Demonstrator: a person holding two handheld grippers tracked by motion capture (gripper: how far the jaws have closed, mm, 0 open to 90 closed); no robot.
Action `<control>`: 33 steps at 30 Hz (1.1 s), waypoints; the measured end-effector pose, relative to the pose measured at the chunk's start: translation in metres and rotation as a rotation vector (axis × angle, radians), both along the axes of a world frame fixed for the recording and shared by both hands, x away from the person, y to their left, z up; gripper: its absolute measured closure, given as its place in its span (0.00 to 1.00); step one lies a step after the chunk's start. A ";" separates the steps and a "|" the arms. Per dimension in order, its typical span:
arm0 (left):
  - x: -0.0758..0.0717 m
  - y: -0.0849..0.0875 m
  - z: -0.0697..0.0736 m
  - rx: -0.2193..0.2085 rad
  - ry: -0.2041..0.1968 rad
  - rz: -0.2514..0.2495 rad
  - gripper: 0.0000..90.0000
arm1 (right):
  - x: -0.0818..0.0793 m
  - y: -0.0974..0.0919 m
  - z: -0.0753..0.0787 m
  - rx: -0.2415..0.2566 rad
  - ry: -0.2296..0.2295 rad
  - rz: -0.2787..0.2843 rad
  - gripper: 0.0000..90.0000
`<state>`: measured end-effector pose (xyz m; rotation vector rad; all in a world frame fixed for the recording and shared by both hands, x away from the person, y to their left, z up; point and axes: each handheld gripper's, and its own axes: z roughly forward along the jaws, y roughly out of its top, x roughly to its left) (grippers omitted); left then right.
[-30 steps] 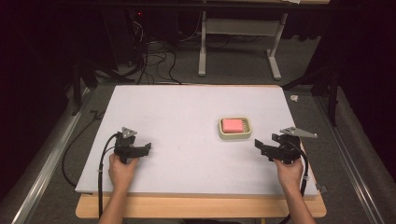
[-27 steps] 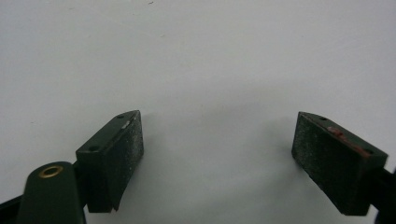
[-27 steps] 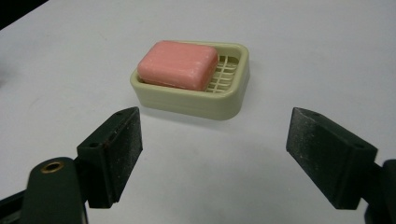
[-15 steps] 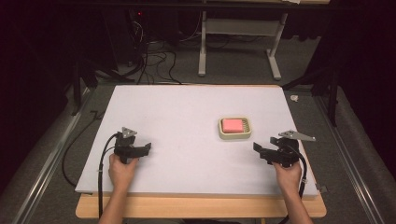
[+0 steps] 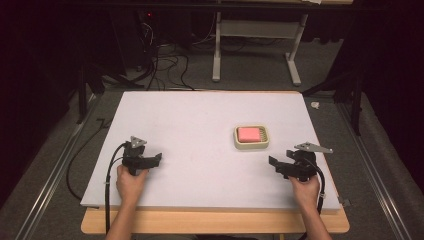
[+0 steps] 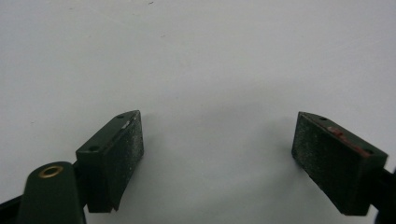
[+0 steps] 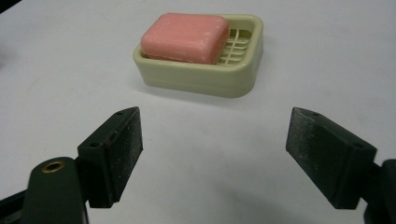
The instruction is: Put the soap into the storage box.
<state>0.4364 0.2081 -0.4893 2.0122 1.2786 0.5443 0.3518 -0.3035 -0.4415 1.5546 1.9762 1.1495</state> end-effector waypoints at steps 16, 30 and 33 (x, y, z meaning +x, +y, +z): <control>0.000 0.000 0.000 0.001 0.000 0.000 0.19 | 0.003 0.002 -0.011 0.002 0.024 0.016 0.24; 0.000 0.000 0.000 0.001 0.000 0.000 0.19 | 0.010 0.010 -0.019 -0.028 0.041 0.023 0.24; 0.000 0.000 0.000 0.002 0.002 -0.001 0.19 | 0.012 0.012 -0.021 -0.038 0.045 0.022 0.24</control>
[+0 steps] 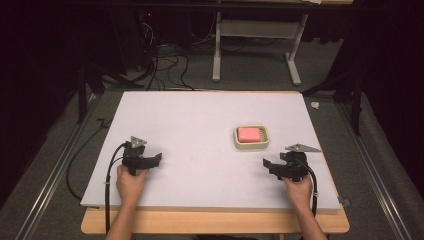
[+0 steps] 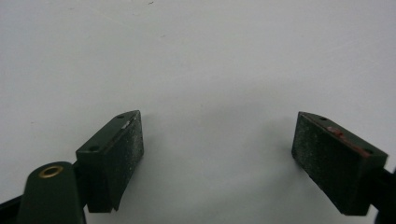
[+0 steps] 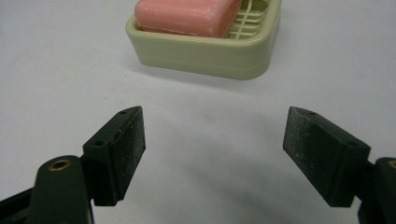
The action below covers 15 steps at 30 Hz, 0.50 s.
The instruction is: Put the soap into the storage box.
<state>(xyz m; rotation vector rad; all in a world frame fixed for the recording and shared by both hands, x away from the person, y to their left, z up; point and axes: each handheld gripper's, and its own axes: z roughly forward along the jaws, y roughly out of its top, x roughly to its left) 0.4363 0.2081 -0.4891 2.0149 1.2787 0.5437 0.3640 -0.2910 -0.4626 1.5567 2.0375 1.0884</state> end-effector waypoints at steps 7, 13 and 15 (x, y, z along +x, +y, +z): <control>0.000 0.000 0.000 -0.001 -0.002 0.000 0.19 | 0.004 0.005 -0.003 -0.021 0.007 0.003 0.24; 0.000 0.000 0.000 -0.001 -0.002 0.001 0.19 | 0.007 0.008 -0.006 -0.037 0.015 0.001 0.24; 0.000 0.000 0.000 -0.001 -0.002 0.001 0.19 | 0.007 0.009 -0.007 -0.041 0.015 0.002 0.24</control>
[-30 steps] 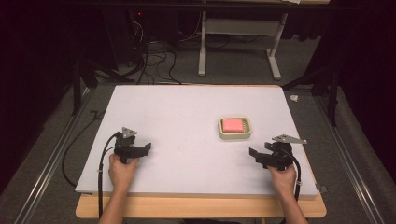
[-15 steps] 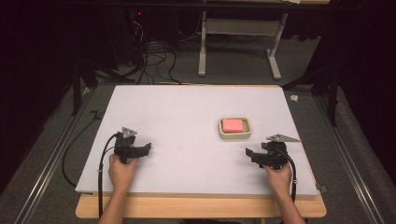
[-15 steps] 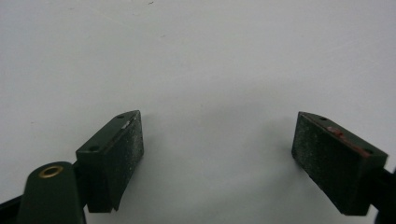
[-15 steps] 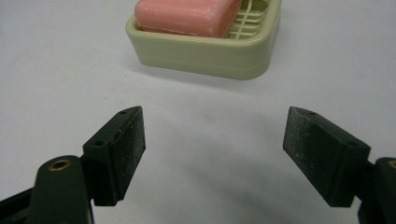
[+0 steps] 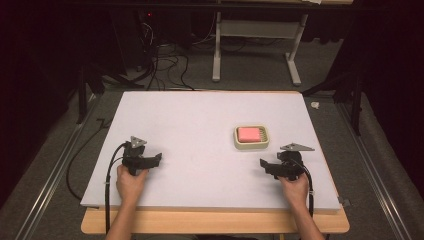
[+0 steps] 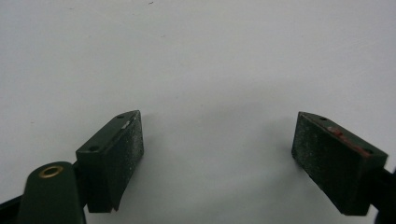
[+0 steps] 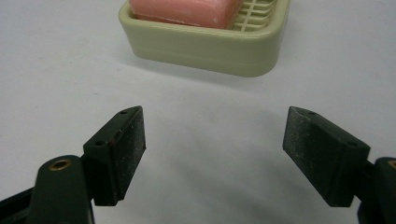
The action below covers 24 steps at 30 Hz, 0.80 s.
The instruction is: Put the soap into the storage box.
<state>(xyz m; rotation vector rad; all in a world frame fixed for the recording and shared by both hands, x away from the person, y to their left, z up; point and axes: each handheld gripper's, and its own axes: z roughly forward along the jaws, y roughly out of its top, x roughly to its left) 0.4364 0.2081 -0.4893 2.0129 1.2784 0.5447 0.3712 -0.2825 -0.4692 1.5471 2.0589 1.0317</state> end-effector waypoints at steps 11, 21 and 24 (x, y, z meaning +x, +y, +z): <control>0.000 0.000 0.000 0.000 0.000 0.000 0.19 | 0.005 0.005 -0.007 -0.032 0.012 -0.001 0.24; 0.000 0.000 0.000 0.000 0.000 0.000 0.19 | 0.007 0.010 -0.011 -0.060 0.015 -0.009 0.24; 0.000 0.000 0.000 -0.001 0.000 0.000 0.19 | 0.007 0.012 -0.012 -0.078 0.010 -0.006 0.23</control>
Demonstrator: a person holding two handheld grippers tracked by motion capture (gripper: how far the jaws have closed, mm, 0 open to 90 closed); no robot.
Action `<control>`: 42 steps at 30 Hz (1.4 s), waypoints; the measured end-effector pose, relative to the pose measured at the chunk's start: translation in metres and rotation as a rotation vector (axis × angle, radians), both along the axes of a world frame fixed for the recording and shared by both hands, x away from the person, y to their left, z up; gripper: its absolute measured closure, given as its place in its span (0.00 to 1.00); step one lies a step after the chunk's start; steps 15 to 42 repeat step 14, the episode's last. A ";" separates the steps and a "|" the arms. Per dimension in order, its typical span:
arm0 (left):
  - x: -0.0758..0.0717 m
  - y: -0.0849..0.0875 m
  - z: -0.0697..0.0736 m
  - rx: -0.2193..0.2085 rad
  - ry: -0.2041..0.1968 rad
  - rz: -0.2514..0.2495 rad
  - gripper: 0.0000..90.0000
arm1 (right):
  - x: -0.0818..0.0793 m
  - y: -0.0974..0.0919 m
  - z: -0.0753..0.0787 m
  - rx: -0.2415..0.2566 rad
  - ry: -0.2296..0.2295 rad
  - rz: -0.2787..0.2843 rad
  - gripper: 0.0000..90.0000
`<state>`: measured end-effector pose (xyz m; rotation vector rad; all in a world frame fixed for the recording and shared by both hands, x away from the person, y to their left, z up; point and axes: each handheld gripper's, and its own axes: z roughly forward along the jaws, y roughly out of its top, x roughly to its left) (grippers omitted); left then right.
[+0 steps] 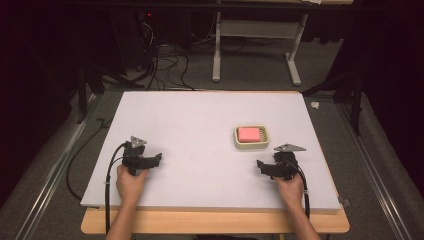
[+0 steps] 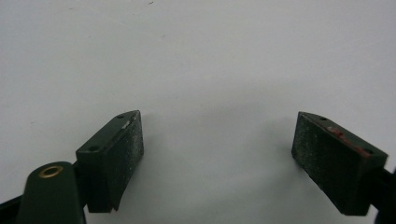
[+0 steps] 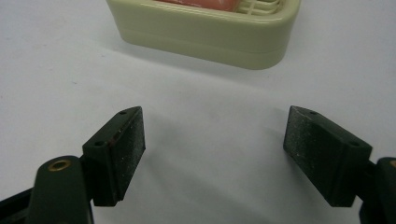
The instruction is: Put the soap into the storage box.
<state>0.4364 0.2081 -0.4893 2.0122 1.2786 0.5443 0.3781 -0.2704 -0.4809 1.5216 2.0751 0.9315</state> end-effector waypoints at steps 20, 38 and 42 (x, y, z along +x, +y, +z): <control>0.000 0.000 0.000 -0.001 0.000 0.000 0.19 | -0.002 0.008 -0.003 -0.075 -0.017 0.006 0.22; 0.000 0.000 0.000 -0.001 0.000 0.000 0.19 | -0.002 0.008 -0.003 -0.075 -0.017 0.006 0.22; 0.000 0.000 0.000 -0.001 0.000 0.000 0.19 | -0.002 0.008 -0.003 -0.075 -0.017 0.006 0.22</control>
